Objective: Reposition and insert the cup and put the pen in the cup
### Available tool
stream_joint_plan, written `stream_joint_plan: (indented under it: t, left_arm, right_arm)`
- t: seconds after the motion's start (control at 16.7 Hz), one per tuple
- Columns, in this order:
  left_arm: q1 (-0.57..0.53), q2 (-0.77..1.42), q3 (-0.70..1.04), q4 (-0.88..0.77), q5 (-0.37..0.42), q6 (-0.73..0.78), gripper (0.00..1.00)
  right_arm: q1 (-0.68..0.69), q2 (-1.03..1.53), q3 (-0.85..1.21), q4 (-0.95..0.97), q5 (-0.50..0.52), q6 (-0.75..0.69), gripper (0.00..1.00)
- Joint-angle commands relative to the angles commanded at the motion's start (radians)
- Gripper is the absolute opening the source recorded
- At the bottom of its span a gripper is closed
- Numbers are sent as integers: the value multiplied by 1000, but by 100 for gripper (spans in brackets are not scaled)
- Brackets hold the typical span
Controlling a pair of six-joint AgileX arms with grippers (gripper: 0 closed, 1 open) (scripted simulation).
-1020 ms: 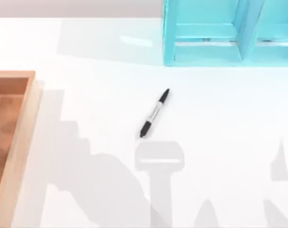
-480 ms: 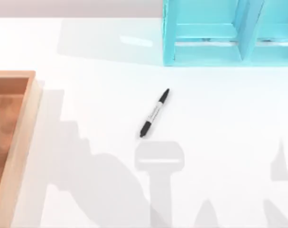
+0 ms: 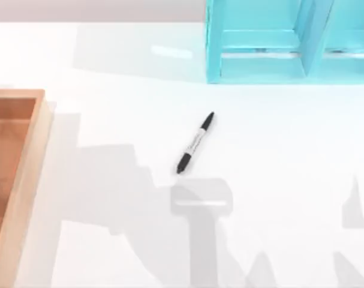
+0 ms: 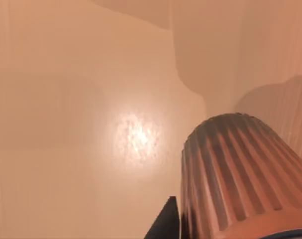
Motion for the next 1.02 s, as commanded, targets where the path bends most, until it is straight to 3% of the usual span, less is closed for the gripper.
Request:
stream_joint_plan:
  t: [0.6,1.02]
  left_arm:
    - [-407,-50,311,-363,-12,-356,0]
    - [-436,-48,324,-380,-13,-385,0]
  right_arm:
    - [0,0,0,0,0,0,100]
    - [0,0,0,0,0,0,100]
